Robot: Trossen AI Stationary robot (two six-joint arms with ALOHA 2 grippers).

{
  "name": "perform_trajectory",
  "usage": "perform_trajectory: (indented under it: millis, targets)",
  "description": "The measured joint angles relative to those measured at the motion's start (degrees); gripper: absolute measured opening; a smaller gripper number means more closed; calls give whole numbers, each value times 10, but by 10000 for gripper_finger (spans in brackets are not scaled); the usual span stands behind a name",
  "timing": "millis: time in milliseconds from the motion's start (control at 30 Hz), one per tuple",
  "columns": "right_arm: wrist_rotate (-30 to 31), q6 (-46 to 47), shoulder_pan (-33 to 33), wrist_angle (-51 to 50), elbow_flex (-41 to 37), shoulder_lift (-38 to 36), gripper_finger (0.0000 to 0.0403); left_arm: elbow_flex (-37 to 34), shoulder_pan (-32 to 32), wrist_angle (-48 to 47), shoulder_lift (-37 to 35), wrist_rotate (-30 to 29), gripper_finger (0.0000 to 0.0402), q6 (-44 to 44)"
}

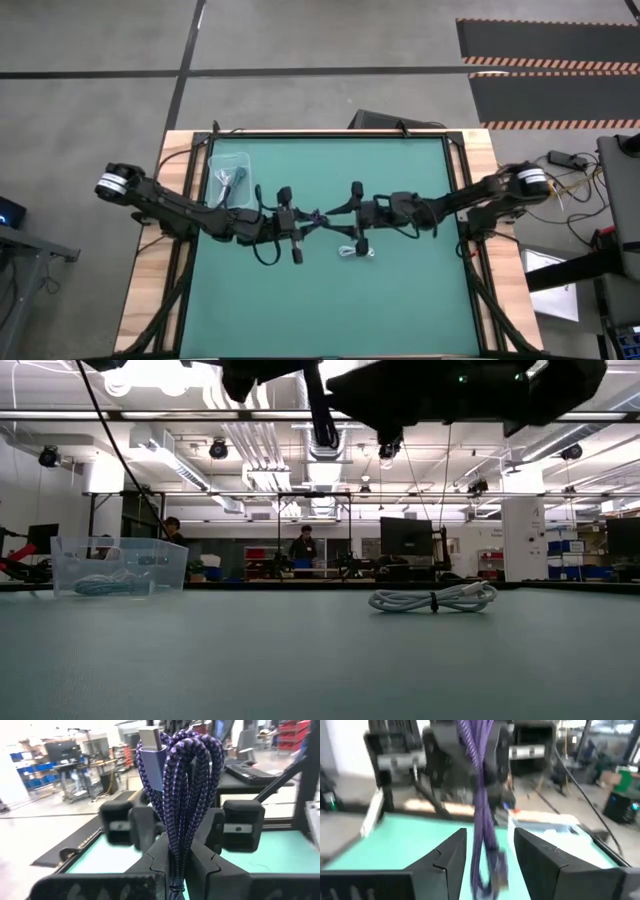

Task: Pick and place USB-C Cables
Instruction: Put the violet charger cable into the transparent bin

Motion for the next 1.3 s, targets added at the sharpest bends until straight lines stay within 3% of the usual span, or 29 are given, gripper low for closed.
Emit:
perform_trajectory:
  millis: [267,567,867,1167,1300]
  targets:
    - [50,-47,0,-276,0,-130,145,1,1,-72,-25,-62,17,-41]
    - [58,-51,0,-437,-3,-214,127,2,17,-196,-54,-108,17,-170]
    - [58,-55,0,-482,-21,-235,110,7,59,-332,-98,-114,17,-315]
    - [58,-73,0,-544,-30,-244,93,87,105,-605,-126,-105,17,-459]
    - [57,-76,0,-552,-39,-254,83,134,124,-713,-122,-67,17,-522]
